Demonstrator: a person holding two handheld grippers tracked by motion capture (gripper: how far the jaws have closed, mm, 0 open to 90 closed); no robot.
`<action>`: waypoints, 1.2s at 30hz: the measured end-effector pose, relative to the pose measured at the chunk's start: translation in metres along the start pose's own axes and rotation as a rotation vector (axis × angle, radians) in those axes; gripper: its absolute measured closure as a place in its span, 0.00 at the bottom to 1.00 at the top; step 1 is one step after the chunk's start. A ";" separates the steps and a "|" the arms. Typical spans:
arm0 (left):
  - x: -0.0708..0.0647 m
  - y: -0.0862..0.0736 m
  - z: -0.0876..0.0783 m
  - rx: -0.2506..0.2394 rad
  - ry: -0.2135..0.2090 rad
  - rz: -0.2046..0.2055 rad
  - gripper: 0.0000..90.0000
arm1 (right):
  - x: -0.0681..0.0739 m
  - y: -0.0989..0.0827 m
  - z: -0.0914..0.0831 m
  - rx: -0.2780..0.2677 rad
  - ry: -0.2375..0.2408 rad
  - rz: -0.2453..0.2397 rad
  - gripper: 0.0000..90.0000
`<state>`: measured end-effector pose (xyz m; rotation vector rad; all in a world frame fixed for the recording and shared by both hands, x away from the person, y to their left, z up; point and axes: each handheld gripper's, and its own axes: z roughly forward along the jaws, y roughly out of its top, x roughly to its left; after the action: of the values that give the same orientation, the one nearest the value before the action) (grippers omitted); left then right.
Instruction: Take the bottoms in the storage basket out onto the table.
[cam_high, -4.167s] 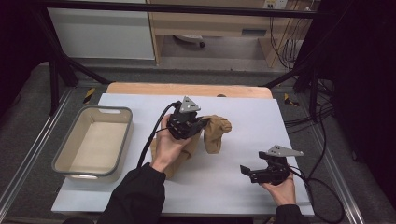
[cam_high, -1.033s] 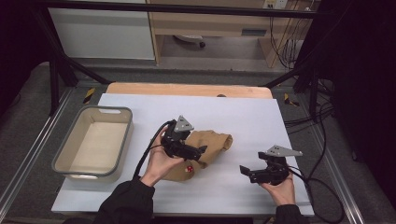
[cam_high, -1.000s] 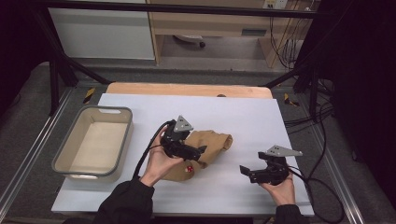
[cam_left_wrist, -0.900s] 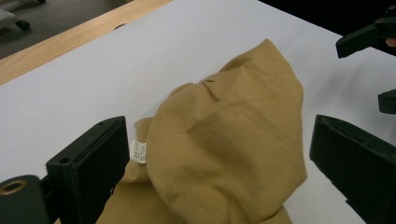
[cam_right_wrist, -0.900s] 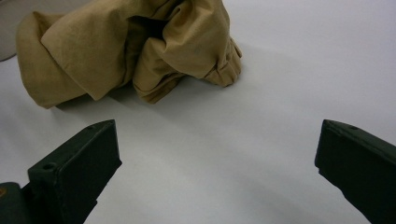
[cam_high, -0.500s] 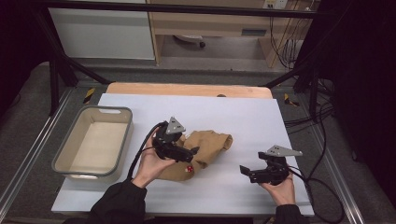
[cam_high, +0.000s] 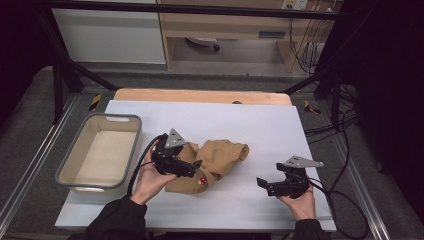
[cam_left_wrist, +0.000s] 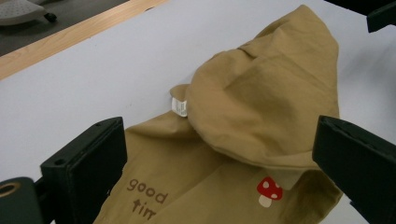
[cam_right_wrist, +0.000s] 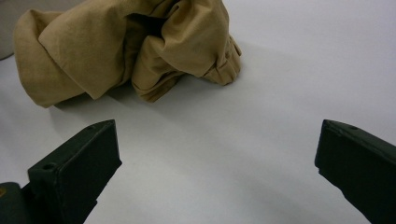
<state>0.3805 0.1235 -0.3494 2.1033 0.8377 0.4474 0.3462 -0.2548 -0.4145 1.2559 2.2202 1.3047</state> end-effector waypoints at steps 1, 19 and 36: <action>0.001 -0.001 -0.001 0.000 0.001 0.000 0.03 | 0.000 0.000 0.000 0.000 0.000 0.000 0.01; 0.016 -0.029 -0.018 0.010 0.017 -0.019 0.03 | 0.000 0.000 0.000 0.004 0.000 0.001 0.01; 0.028 -0.048 -0.028 0.020 0.030 -0.051 0.03 | 0.000 0.000 0.001 0.004 0.000 0.002 0.01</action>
<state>0.3654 0.1807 -0.3700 2.0931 0.9143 0.4467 0.3464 -0.2543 -0.4151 1.2596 2.2235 1.3006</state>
